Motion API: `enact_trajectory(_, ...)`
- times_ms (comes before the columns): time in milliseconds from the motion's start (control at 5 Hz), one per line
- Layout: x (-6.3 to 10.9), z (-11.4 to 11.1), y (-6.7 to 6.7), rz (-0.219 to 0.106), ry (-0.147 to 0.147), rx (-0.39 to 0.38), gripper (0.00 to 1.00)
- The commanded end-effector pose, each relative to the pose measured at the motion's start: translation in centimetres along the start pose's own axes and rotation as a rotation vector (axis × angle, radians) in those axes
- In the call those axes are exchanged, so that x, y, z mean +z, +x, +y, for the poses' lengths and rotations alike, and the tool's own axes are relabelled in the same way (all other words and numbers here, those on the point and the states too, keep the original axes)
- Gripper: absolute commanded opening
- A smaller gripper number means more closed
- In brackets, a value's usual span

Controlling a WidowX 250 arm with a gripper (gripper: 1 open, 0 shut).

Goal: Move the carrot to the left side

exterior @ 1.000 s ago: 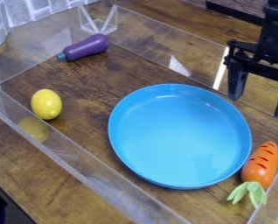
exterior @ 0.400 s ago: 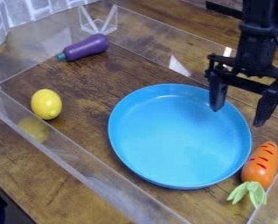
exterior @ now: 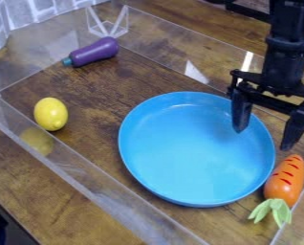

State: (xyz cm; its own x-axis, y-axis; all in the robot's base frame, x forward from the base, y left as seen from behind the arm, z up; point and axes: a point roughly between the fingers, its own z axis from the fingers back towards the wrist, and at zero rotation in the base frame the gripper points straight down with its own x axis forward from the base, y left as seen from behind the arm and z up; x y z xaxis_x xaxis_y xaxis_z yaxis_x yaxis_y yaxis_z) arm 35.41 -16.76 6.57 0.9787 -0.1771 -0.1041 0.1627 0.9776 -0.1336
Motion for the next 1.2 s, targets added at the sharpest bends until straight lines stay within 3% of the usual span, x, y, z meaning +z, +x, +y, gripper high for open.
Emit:
enact_trajectory(0, 3.9, -1.3, -0.5, -0.099, -0.028, -0.040, 1.00)
enact_trajectory(400, 3.3, -1.9, -1.0, -0.113, -0.041, -0.043, 1.00)
enact_trajectory(1000, -2.3, -0.6, -0.6, -0.118, -0.063, 0.127, 1.00)
